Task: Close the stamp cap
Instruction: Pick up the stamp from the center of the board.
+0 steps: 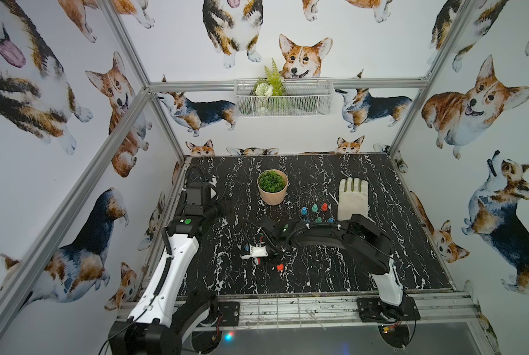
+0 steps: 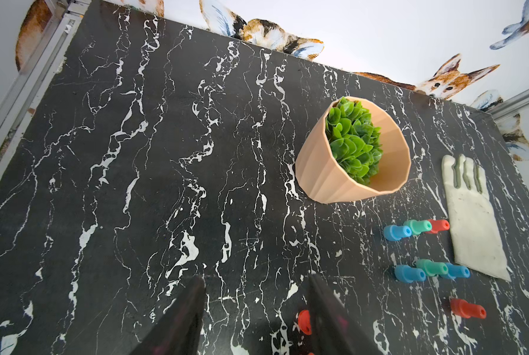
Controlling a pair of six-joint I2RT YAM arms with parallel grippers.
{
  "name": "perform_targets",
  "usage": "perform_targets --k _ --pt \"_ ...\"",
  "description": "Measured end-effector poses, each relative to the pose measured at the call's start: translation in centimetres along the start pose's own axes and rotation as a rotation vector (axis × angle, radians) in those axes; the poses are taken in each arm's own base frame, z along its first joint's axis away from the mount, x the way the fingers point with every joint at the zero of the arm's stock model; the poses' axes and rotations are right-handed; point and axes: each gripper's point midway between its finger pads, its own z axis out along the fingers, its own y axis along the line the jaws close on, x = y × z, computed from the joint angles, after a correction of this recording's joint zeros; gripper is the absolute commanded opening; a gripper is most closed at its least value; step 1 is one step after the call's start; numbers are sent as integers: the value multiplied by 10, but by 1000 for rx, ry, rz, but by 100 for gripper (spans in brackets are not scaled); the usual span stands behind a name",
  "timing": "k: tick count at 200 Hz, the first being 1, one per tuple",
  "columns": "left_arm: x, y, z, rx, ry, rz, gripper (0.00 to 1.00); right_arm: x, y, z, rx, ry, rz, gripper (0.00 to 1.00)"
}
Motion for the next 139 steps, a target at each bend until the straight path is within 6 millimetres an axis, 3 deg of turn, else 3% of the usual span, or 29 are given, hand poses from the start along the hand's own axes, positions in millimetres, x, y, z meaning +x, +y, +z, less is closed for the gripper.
perform_targets --k 58,139 --pt "0 0 0 0 0 0 56 1 1 0 -1 2 0 31" --pt "0 0 0 0 0 0 56 1 1 0 -1 0 1 17"
